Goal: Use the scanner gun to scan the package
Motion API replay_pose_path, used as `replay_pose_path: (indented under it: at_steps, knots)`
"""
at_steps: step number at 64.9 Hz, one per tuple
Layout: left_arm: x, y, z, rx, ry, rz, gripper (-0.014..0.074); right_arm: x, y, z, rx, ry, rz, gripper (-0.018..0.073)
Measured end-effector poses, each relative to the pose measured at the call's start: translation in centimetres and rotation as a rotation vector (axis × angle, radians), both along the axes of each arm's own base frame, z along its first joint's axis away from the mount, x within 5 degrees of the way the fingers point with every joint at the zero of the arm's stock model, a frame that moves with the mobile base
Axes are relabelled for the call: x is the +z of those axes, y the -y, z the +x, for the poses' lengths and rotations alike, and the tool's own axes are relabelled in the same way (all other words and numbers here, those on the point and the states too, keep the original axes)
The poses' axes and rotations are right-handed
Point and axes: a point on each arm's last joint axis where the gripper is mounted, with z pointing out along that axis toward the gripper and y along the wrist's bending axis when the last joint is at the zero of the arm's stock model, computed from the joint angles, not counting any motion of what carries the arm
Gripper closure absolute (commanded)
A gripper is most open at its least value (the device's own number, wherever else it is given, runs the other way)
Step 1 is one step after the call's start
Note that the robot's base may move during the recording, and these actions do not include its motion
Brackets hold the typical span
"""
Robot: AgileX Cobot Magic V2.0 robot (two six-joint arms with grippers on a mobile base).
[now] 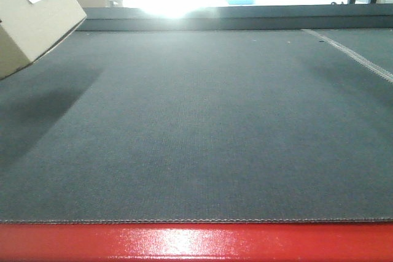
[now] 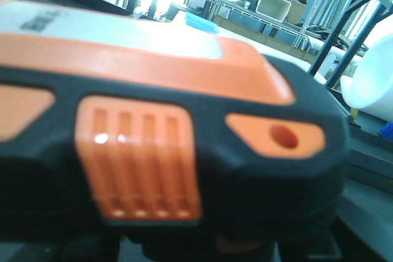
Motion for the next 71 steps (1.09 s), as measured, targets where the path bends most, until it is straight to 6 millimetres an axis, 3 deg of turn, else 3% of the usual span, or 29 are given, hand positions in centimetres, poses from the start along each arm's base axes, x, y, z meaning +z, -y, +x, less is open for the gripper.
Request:
replay_pose_path:
  at_steps: [20, 49, 71]
  knots:
    - [0.0, 0.0, 0.0, 0.000, 0.000, 0.000, 0.0708, -1.6, -0.3, 0.8, -0.012, -0.043, 0.061, 0.0713]
    - [0.0, 1.1, 0.1, -0.030, 0.000, 0.000, 0.0708, -3.1, -1.6, 3.7, 0.020, -0.084, 0.079, 0.0713]
    - [0.0, 1.1, 0.1, -0.030, 0.000, 0.000, 0.0708, -3.6, -1.7, 4.3, 0.039, -0.116, -0.070, 0.0713]
